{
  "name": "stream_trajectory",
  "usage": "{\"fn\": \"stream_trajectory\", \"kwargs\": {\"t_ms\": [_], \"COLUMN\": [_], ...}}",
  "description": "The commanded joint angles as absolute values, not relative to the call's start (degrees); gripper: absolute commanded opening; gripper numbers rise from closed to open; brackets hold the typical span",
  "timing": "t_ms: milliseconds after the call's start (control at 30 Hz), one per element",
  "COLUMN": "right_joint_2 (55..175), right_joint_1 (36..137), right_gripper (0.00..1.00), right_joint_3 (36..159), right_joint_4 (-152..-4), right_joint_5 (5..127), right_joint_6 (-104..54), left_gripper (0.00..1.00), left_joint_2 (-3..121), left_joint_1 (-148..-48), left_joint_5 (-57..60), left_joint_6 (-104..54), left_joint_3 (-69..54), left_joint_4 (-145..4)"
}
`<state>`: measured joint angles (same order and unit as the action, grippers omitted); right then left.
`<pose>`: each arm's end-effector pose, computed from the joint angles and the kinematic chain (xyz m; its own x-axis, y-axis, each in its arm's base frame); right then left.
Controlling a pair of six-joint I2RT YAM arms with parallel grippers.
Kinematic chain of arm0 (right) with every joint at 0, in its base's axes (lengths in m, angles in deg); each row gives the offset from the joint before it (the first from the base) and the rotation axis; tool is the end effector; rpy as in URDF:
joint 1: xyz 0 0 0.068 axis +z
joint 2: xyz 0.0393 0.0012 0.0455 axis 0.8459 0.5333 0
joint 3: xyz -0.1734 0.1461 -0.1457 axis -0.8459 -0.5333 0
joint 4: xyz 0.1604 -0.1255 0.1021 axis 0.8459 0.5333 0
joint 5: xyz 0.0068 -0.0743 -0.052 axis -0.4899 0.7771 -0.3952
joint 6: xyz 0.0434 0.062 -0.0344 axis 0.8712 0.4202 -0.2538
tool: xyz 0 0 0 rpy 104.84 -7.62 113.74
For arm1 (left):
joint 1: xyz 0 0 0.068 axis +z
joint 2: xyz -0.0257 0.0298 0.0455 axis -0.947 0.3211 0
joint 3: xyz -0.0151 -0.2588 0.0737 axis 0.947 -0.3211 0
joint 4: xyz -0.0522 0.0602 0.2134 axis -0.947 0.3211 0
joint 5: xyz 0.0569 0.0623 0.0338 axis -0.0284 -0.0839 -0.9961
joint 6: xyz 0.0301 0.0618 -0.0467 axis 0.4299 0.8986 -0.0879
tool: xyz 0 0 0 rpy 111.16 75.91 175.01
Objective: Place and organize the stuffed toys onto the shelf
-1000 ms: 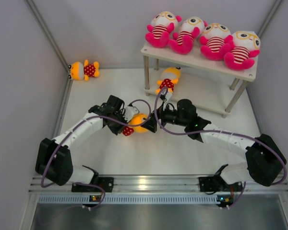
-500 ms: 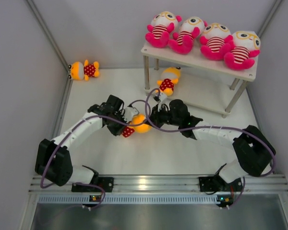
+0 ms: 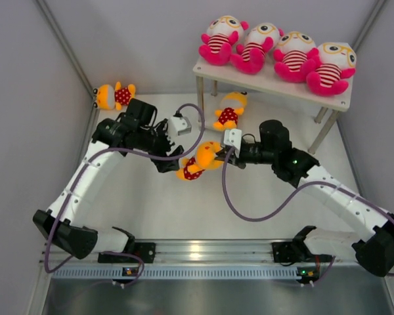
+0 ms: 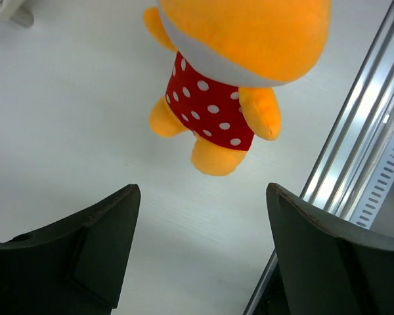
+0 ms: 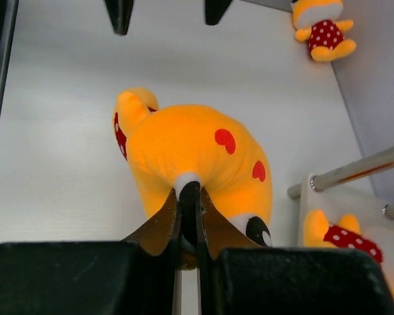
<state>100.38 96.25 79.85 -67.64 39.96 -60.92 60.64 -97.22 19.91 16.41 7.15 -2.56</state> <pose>0.1762 0.1919 0.3356 0.2190 -0.3382 -0.9152 -0.9395 0.1802 -0.2913 0.1968 -0.1321 0.3470 -0.3342 0.6621 -0.6707 0.9081 0.4167 -0.0411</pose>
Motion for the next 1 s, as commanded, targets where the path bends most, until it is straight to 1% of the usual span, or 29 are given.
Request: {"fn": "stream_trajectory", "kwargs": {"t_ms": [0, 33, 67, 200, 267, 367, 467, 600, 667, 833, 967], "right_joint_2": [97.72, 97.28, 97.10, 98.68, 100.51, 102.71, 103.51, 104.13, 104.57, 105.54, 106.15], "right_joint_1": [96.18, 96.18, 96.18, 97.93, 98.81, 100.04, 100.66, 100.75, 100.75, 99.87, 99.69], "right_gripper": [0.00, 0.00, 0.00, 0.00, 0.00, 0.00, 0.00, 0.00, 0.00, 0.00, 0.00], "right_joint_3": [85.07, 85.78, 87.36, 93.06, 96.40, 99.66, 100.38, 100.55, 100.73, 102.05, 102.58], "right_joint_4": [-54.49, -54.57, -54.22, -50.62, -47.82, -44.99, -44.28, -44.98, -45.34, -44.37, -44.63], "right_joint_5": [31.79, 30.82, 29.85, 26.43, 24.40, 24.48, 24.22, 24.74, 25.09, 27.37, 28.96], "right_joint_6": [-83.55, -84.45, -85.85, -94.19, -96.05, -99.13, -100.37, -101.42, -101.68, -103.44, -103.62], "left_gripper": [0.84, 0.89, 0.98, 0.98, 0.98, 0.98, 0.98, 0.98, 0.98, 0.97, 0.98], "left_joint_2": [59.60, 60.04, 61.35, 65.05, 67.50, 69.09, 70.33, 69.72, 68.40, 65.50, 64.53], "left_joint_1": [-97.20, -97.20, -97.20, -97.37, -97.98, -98.69, -99.74, -100.18, -100.45, -100.71, -100.71], "left_joint_5": [27.90, 28.69, 29.31, 32.83, 32.92, 32.48, 32.91, 40.36, 42.05, 39.17, 39.51], "left_joint_6": [18.65, 18.21, 17.69, 15.58, 14.70, 14.25, 14.78, 17.06, 18.12, 19.97, 19.44], "left_joint_3": [13.63, 15.90, 16.79, 20.66, 22.51, 25.59, 27.52, 26.48, 25.34, 22.61, 22.69], "left_joint_4": [3.97, 3.89, 3.89, 3.71, 3.71, 3.80, 3.71, 3.80, 3.89, 3.89, 3.89]}}
